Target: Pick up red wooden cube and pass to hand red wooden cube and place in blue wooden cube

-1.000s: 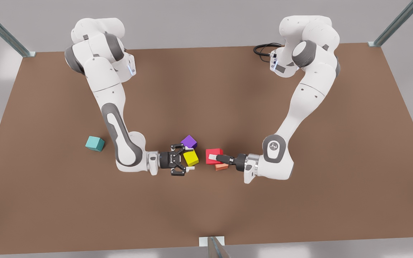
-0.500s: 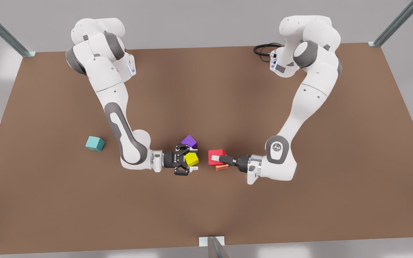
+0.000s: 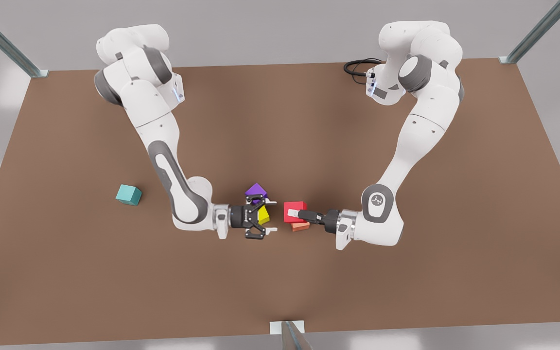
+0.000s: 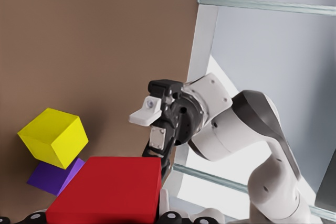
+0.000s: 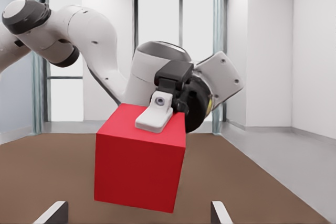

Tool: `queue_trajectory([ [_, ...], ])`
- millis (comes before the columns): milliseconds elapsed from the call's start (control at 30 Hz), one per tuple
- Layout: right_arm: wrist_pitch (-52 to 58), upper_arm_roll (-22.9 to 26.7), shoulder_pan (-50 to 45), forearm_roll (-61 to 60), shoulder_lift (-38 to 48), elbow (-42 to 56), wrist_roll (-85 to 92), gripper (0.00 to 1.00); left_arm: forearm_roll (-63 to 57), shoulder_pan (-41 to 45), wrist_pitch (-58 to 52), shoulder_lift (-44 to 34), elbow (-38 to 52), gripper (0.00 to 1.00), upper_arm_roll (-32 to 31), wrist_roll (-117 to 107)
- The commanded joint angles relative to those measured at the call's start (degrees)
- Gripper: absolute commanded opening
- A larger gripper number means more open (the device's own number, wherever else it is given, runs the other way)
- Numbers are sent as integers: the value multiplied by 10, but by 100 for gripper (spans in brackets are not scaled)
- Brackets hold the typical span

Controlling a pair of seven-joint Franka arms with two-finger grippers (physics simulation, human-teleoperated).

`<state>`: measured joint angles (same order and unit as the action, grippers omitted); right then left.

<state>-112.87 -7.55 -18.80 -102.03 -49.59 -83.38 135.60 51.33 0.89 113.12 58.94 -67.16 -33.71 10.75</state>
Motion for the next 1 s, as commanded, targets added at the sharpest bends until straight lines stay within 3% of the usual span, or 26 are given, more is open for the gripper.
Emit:
queue_trajectory([
  [0,-8,-3,0,-2,-2,5,-110,100,6,0,-4,0,0,58,0,16],
  [967,-31,-45,-4,-3,-23,43,-104,100,29,15,29,1,1,58,-1,14],
])
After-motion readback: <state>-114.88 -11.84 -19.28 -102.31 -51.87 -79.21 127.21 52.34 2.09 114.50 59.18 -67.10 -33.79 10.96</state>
